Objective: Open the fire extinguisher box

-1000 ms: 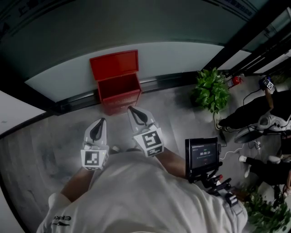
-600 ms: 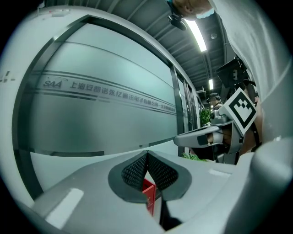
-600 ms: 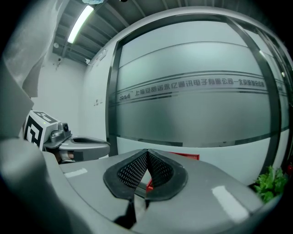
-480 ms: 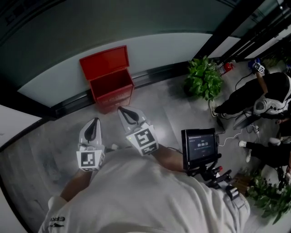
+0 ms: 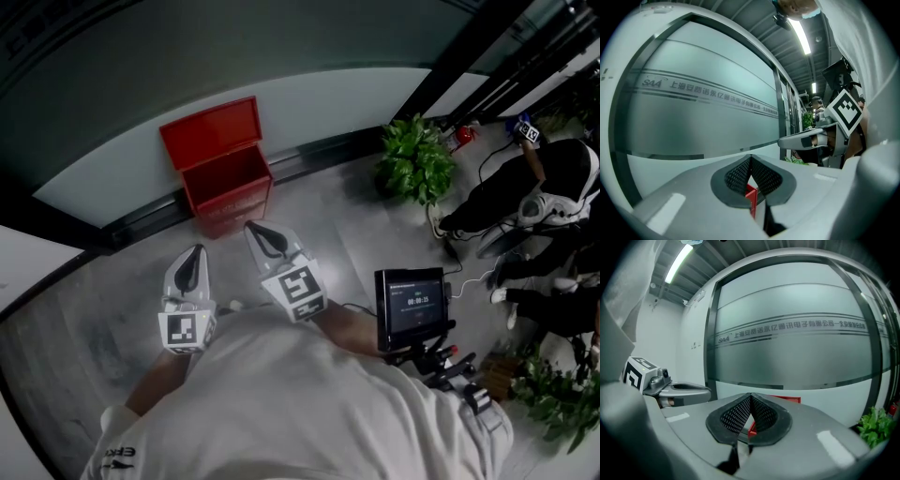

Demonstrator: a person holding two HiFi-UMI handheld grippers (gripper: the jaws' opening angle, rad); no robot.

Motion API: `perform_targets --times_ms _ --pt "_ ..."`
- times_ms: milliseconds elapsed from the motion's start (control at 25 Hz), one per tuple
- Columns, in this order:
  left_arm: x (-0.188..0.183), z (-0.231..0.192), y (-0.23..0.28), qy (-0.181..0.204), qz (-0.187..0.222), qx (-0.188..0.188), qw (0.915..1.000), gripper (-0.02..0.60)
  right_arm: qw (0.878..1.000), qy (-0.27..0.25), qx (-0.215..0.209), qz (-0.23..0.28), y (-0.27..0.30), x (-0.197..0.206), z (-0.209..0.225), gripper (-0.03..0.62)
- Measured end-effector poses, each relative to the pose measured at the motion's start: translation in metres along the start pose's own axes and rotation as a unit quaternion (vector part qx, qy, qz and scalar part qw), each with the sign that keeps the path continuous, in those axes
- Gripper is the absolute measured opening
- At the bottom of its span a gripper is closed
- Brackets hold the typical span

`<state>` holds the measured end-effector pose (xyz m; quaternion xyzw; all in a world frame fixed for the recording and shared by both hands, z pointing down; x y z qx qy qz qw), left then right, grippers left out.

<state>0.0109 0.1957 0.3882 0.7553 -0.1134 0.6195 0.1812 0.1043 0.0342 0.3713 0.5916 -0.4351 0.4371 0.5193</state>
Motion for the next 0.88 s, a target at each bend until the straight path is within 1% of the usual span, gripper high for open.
perform_targets --times_ms 80,200,440,680,880 --pt "0.002 -0.001 0.002 0.002 0.003 0.003 1.0000 0.003 1.000 -0.001 0.002 -0.001 0.000 0.000 0.000 0.012" --pt "-0.001 0.002 0.005 -0.002 -0.005 0.006 1.0000 0.003 1.000 -0.003 0.005 -0.001 -0.002 -0.001 0.003 0.012" --pt "0.002 -0.001 0.010 0.000 0.000 0.012 0.9999 0.003 1.000 -0.009 0.011 0.001 0.001 -0.005 0.005 0.012" --pt "0.000 0.002 0.008 -0.004 -0.003 0.013 0.9999 0.003 1.000 -0.015 0.014 0.002 0.000 -0.005 0.004 0.014" --pt "-0.002 0.003 0.015 -0.004 -0.004 0.010 0.9999 0.003 1.000 -0.022 0.011 0.002 0.003 -0.009 0.014 0.012"
Point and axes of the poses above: the fingertips, and each gripper's own axes: y forward along the fingers, z to its right, x out of its underside, the point moved 9 cm from there along -y, backward along the fingers, and after that the axes turned 8 degrees about -y, right-handed, at the moved point
